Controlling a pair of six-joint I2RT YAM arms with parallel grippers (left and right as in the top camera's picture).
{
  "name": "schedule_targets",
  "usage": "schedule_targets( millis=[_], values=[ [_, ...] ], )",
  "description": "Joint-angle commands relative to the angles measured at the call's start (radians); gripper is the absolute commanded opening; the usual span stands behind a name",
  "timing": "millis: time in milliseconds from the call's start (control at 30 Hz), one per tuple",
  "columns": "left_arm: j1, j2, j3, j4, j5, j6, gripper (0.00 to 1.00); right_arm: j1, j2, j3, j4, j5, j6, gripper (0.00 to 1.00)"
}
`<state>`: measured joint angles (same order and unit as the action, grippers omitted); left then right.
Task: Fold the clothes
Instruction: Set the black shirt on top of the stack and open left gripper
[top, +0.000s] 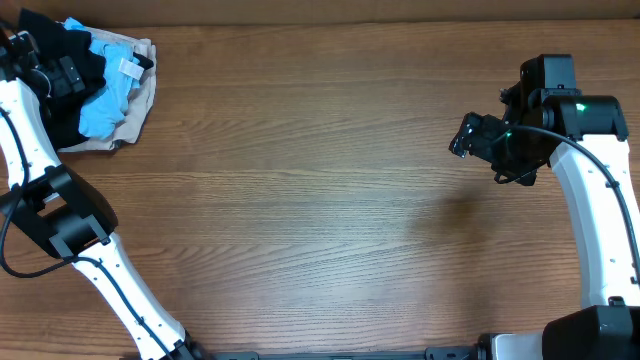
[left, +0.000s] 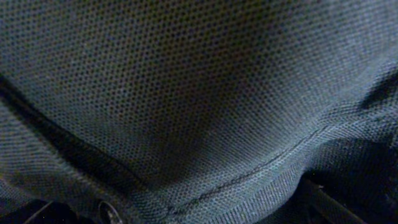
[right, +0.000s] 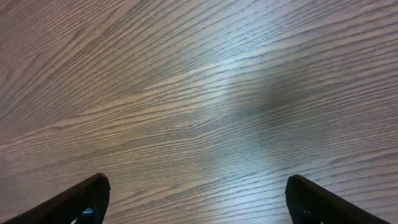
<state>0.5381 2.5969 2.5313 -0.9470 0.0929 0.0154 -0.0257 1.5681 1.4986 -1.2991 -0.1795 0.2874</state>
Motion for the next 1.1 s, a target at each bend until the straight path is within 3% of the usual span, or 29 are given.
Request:
schedule_targets(
  millis=[0,367,600,833,1067],
  values=[
    [-0.015,0.099,-0.06,-0.071,-0.011,-0.004,1.0,-0.003,-0.014,0.007,0.004,-0.005,-0.004,0.95],
    [-0.047,-0.37,0.008,-0.123,0.205,-0.024,1.0,-0.003,-0.014,0.102,-0.016,0.072,-0.005,1.0],
    [-0.101,-0.666,0.008,-0.221,0.357,-0.024,1.0,-0.003,-0.014,0.413,-0.166,0.184,-0.008,1.0],
    [-0.164,-0.821,0.008,-0.231,0.36,-0.023,1.0,-0.003,-0.031,0.899,-0.395,0.185,-0.008,1.0],
    [-0.166,-0.835,0.007,-0.231,0.36,-0.023,1.0,-0.003,-0.175,1.009,-0.383,-0.027,-0.003,1.0]
  ],
)
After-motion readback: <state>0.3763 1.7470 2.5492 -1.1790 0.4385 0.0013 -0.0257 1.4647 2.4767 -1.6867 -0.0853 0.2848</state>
